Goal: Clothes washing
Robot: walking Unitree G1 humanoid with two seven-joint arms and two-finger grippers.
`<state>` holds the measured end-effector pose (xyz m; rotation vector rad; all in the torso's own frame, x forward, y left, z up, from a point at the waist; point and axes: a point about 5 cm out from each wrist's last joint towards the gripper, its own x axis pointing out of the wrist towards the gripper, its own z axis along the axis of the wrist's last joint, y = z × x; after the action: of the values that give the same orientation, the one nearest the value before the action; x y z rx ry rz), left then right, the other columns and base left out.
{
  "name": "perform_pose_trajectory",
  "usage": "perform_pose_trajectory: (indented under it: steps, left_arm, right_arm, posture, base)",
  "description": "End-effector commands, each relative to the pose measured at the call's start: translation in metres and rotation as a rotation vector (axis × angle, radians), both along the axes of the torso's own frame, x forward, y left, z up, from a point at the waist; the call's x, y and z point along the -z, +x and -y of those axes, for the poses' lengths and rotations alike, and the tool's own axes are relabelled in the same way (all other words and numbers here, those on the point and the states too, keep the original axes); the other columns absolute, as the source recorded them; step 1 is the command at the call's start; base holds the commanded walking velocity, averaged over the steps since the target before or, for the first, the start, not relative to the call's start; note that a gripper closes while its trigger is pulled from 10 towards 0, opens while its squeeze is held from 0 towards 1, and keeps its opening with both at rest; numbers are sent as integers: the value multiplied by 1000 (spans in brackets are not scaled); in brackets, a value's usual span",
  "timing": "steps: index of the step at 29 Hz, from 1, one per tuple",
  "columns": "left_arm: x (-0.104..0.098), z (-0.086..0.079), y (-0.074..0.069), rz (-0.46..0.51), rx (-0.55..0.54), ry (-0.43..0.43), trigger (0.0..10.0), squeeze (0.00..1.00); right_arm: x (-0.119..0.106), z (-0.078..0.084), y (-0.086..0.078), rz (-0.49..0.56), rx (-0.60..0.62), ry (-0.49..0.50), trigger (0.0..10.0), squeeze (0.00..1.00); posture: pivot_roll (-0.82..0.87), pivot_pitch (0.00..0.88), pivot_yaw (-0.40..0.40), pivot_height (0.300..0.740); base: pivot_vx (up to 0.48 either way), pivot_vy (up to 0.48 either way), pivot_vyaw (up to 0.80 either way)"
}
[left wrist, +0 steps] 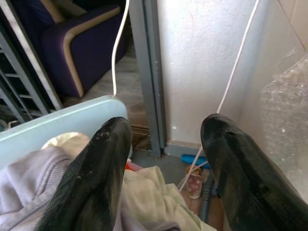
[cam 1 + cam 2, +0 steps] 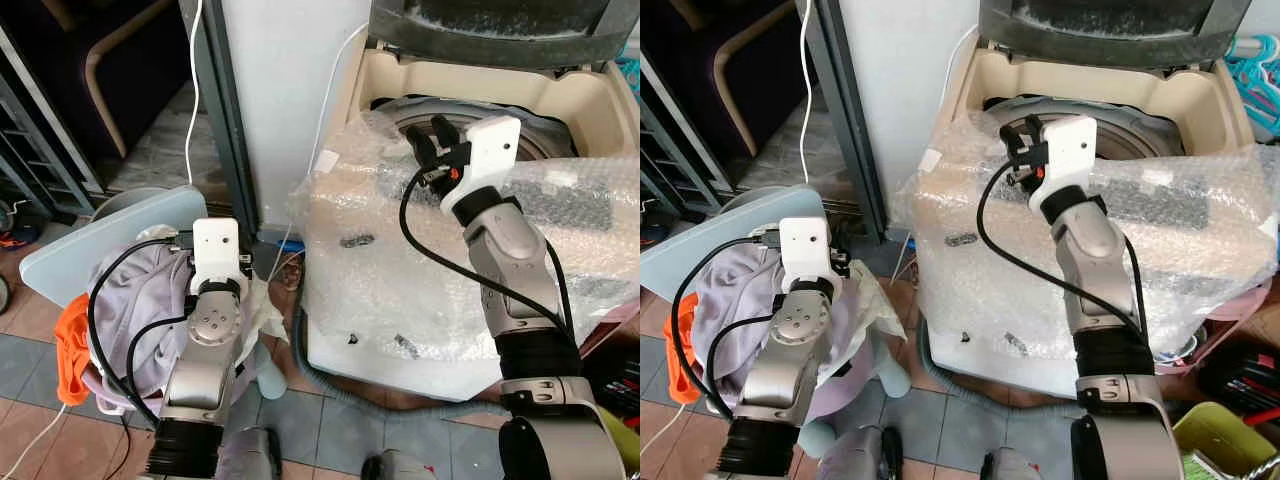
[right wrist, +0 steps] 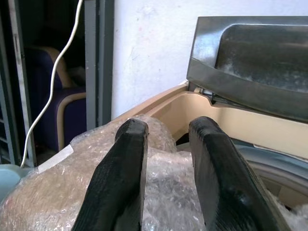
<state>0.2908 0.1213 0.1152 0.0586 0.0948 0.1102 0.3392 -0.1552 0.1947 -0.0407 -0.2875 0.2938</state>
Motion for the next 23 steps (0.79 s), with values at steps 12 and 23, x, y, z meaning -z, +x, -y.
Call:
perform_pose_trajectory:
  steps: [12, 23]
  left_arm:
    - [-5, 5, 5, 22, 5, -24, 10000, 0]
    - [-5, -2, 2, 20, -25, -43, 10000, 0]
  right_arm:
    - [-9, -3, -16, 35, 83, 52, 10000, 0]
    - [-12, -12, -13, 28, 42, 63, 10000, 0]
  posture:
    - [-49, 56, 40, 740]
    - [-24, 64, 22, 740]
  base:
    - [0, 0, 467]
    - [0, 0, 800]
